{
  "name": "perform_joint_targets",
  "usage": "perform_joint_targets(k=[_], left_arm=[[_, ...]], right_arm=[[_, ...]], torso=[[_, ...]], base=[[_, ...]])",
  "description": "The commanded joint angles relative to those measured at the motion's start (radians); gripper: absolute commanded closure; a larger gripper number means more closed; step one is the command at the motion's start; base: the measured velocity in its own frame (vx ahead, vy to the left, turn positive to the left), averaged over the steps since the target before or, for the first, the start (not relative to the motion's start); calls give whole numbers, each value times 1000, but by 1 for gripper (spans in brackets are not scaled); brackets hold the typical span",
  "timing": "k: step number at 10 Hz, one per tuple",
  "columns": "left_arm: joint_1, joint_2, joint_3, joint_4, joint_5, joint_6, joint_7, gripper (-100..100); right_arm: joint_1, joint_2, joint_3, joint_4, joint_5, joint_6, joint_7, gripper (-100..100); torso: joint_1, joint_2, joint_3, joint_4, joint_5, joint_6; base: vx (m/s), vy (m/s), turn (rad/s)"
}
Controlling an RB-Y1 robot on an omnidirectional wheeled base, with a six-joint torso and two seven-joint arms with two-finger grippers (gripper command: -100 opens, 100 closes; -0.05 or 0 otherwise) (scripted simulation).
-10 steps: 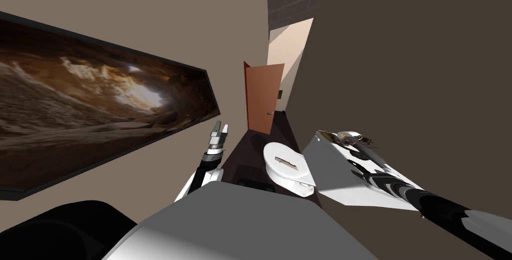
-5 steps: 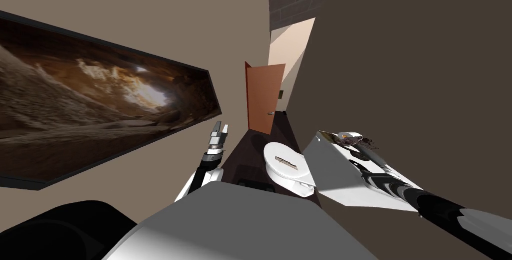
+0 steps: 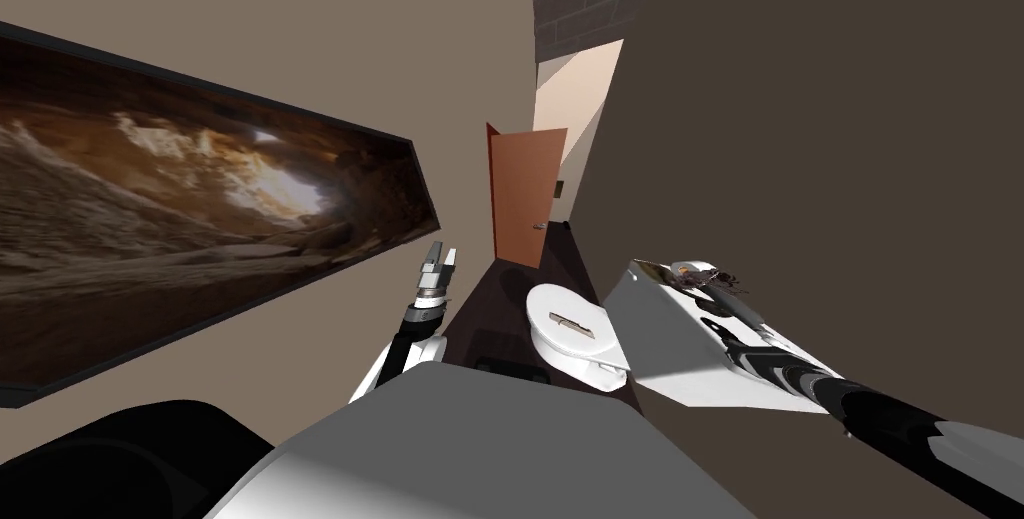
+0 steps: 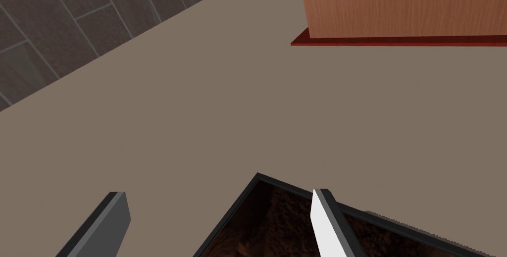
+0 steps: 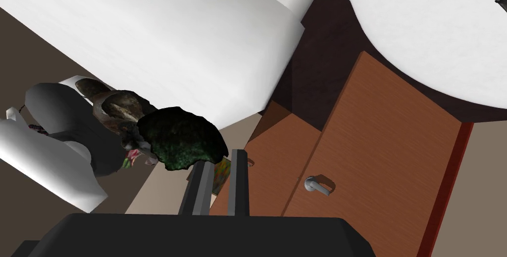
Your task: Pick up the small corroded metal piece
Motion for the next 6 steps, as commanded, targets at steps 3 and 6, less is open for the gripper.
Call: perform_joint_targets(k=[3, 6], left_arm=[[0, 0, 0, 0, 0, 0, 0, 0], [0, 0, 0, 0, 0, 0, 0, 0]], right_arm=[[40, -4, -34, -4, -63, -35, 76, 100], [74, -9, -62, -9, -115, -61, 136, 100]], torso=[[-1, -1, -1, 0, 0, -1], [-1, -1, 0, 0, 0, -1]], base=[[59, 24, -69], [46, 28, -79]])
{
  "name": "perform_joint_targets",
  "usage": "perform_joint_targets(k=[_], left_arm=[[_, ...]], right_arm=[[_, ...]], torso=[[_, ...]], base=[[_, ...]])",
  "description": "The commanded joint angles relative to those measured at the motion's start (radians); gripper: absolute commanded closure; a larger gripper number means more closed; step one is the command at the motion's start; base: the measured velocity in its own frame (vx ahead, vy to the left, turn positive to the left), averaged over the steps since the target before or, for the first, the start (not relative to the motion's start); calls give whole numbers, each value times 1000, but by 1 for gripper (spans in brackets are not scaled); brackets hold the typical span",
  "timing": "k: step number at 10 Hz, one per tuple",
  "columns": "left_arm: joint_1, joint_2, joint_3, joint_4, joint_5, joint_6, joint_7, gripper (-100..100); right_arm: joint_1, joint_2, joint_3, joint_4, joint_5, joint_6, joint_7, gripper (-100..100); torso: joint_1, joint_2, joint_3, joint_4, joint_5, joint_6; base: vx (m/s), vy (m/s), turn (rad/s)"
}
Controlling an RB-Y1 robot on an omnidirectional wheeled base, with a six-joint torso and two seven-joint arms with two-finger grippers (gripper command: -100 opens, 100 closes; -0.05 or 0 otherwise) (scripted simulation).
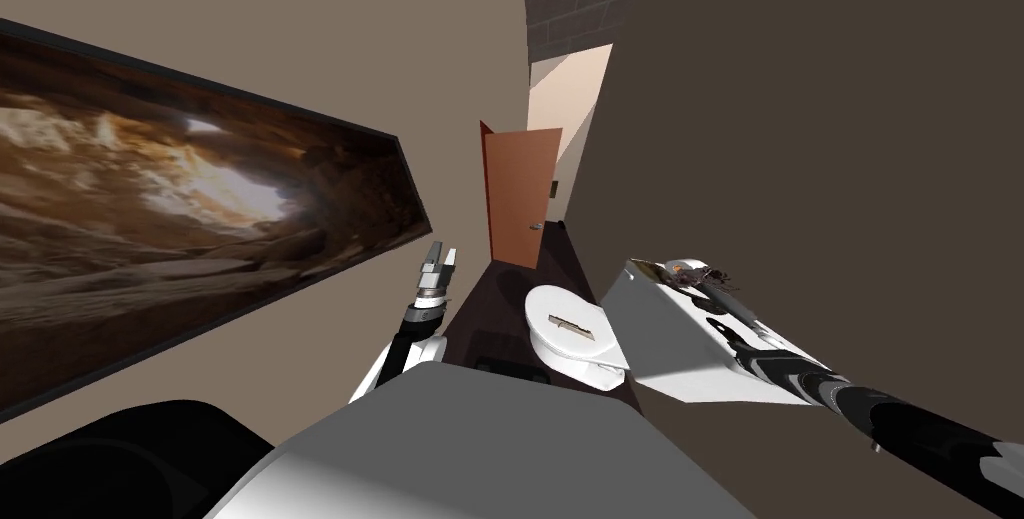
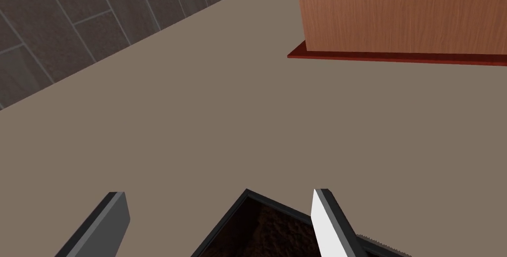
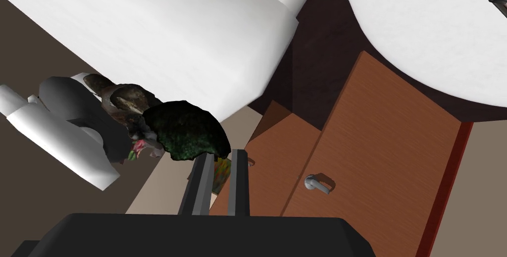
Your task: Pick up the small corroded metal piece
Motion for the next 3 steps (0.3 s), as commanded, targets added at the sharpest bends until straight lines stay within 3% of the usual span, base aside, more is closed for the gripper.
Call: perform_joint_targets(k=[1, 2, 3], left_arm=[[0, 0, 0, 0, 0, 0, 0, 0], [0, 0, 0, 0, 0, 0, 0, 0], [0, 0, 0, 0, 0, 0, 0, 0]], right_arm=[[21, -3, -16, -7, -29, -13, 34, 100], [13, -3, -9, -5, -18, -7, 19, 100], [14, -3, -10, -5, -20, -8, 23, 0]], torso=[[0, 0, 0, 0, 0, 0], [0, 0, 0, 0, 0, 0], [-1, 1, 0, 0, 0, -1]], base=[[44, 27, -69], [17, 11, -18], [0, 0, 0]])
